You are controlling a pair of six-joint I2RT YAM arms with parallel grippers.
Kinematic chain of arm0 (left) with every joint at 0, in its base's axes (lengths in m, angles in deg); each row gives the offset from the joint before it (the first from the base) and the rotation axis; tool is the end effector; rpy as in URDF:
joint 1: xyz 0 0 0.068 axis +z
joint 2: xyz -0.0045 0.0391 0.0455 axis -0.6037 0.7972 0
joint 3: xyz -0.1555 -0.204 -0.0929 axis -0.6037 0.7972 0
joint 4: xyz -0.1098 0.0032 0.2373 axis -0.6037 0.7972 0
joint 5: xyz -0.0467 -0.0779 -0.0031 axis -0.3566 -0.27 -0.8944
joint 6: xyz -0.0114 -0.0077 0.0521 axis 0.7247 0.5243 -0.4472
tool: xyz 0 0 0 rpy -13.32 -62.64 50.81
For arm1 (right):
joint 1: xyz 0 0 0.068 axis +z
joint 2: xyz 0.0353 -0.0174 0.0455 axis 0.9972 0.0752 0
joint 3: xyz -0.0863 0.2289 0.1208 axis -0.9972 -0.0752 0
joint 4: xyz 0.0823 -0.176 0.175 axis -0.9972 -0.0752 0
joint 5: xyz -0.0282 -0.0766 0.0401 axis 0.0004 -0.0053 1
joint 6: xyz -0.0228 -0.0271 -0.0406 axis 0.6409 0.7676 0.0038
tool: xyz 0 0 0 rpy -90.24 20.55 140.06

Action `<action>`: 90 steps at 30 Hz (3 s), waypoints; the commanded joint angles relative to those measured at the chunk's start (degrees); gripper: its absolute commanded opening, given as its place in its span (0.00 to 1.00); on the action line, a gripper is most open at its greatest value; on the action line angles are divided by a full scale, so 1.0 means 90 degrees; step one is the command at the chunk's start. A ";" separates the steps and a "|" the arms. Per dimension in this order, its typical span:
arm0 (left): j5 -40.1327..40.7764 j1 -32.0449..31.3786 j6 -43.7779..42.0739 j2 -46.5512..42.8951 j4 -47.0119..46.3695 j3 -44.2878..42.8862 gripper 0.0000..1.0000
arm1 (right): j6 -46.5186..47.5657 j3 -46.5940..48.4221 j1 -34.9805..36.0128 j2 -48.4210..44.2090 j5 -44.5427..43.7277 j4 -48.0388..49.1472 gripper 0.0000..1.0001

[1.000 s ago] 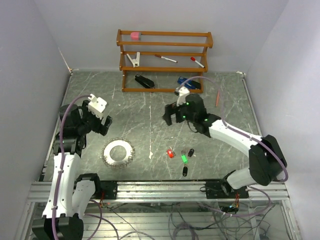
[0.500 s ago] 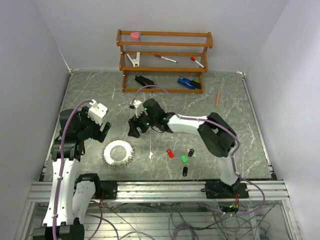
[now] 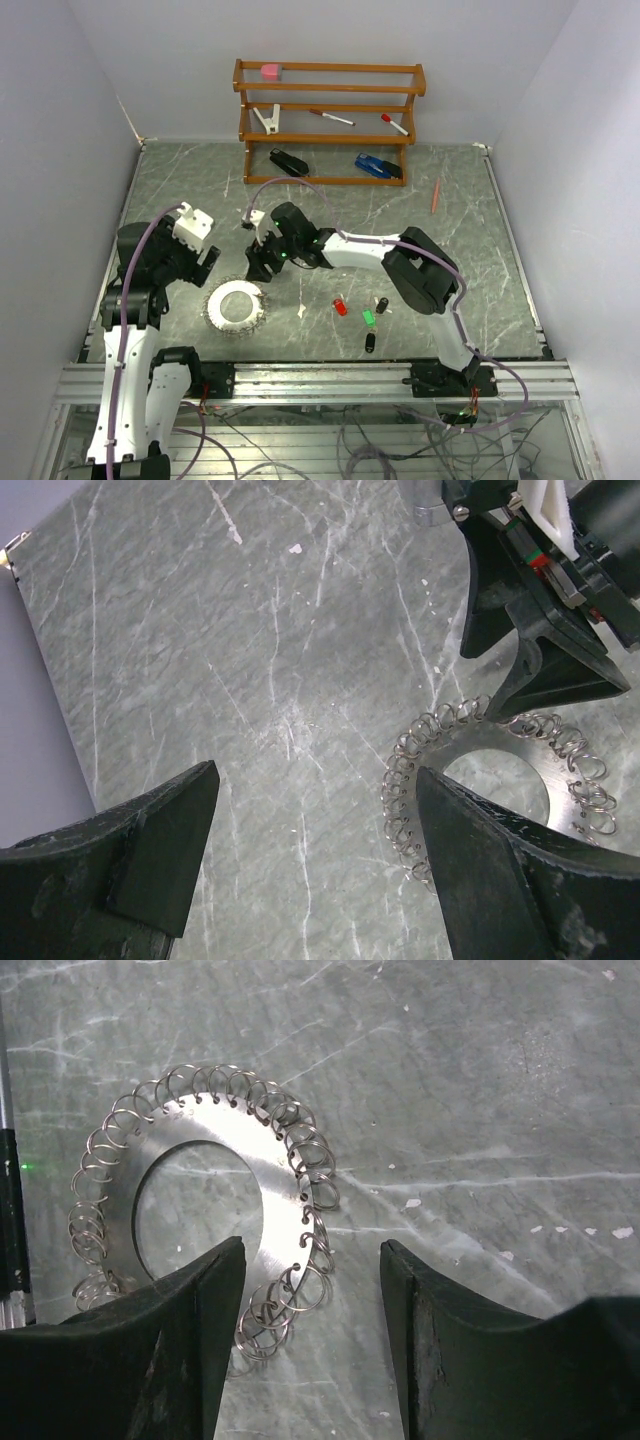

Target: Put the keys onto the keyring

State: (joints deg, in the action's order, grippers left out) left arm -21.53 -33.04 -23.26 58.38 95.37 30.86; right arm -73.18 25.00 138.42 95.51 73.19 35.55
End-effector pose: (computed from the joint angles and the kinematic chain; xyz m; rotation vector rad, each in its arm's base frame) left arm 0.1399 -0.0023 0.3084 0.6590 1.9702 -0.0195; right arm 0.2734 0.3879 0.1620 -1.2296 1.9657 1.0883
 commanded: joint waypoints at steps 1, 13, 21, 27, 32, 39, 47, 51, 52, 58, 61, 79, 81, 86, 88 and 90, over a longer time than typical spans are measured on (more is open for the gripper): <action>0.0161 0.0053 0.0006 -0.0050 -0.0074 -0.0014 0.91 | 0.0179 -0.0090 0.0033 0.0189 0.0204 0.0069 0.56; 0.0213 0.0053 -0.0012 -0.0113 -0.0065 0.0064 0.90 | 0.0150 0.0091 0.0046 0.0606 0.0395 -0.0084 0.34; 0.0287 0.0058 -0.0054 -0.0168 -0.0083 0.0104 0.90 | 0.0032 -0.0230 0.0041 0.0394 0.0347 -0.0067 0.00; 0.0206 0.0053 -0.0033 -0.0103 -0.0080 -0.0006 0.90 | 0.0009 -0.0483 0.0043 0.0143 0.0242 0.0076 0.00; 0.0119 0.0058 0.0314 0.0140 -0.0191 -0.0389 0.92 | 0.0078 -0.0843 0.0042 -0.0582 0.0000 0.0399 0.00; -0.0751 0.0053 0.0946 0.0894 -0.0138 -0.1297 0.90 | 0.0286 -0.0669 0.0045 -0.1639 -0.0105 0.0081 0.00; -0.2351 0.0059 0.1577 0.1305 -0.0420 -0.1674 0.85 | 0.0248 -0.0677 0.0046 -0.2507 -0.0447 -0.0019 0.00; -0.2734 0.0054 0.1708 0.1155 -0.0671 -0.1354 0.84 | 0.0243 -0.0628 0.0040 -0.2775 -0.0568 -0.0105 0.00; -0.2858 0.0053 0.1726 0.1094 -0.0742 -0.1249 0.84 | 0.0248 -0.0607 0.0042 -0.2799 -0.0584 -0.0135 0.00; -0.3402 0.0057 0.1722 0.0867 -0.1059 -0.0799 0.83 | 0.0230 -0.0573 0.0040 -0.2879 -0.0577 -0.0210 0.00; -0.3558 0.0055 0.1491 0.0896 -0.0955 -0.0742 0.83 | 0.0207 -0.0537 0.0041 -0.2948 -0.0533 -0.0242 0.00; -0.3822 0.0059 0.1092 0.1310 -0.0577 -0.0649 0.82 | -0.0004 -0.0399 0.0040 -0.3272 -0.0255 -0.0312 0.00; -0.3866 0.0059 0.1013 0.1302 -0.0473 -0.0688 0.82 | -0.0042 -0.0406 0.0041 -0.3306 -0.0289 -0.0283 0.00; -0.4224 0.0055 0.0624 0.1330 -0.0063 -0.0718 0.83 | -0.0086 -0.0320 0.0042 -0.3305 -0.0364 -0.0364 0.00; -0.4366 0.0056 0.0363 0.1402 0.0236 -0.0789 0.83 | -0.0112 -0.0298 0.0042 -0.3298 -0.0414 -0.0374 0.00; -0.4432 0.0055 0.0100 0.1492 0.0567 -0.0878 0.83 | -0.0126 -0.0278 0.0046 -0.3310 -0.0472 -0.0379 0.00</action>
State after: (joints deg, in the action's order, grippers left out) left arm -57.18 -33.04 -16.55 70.71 94.28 25.52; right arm -73.40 20.00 138.63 68.01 70.02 31.46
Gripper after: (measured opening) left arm 0.825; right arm 0.010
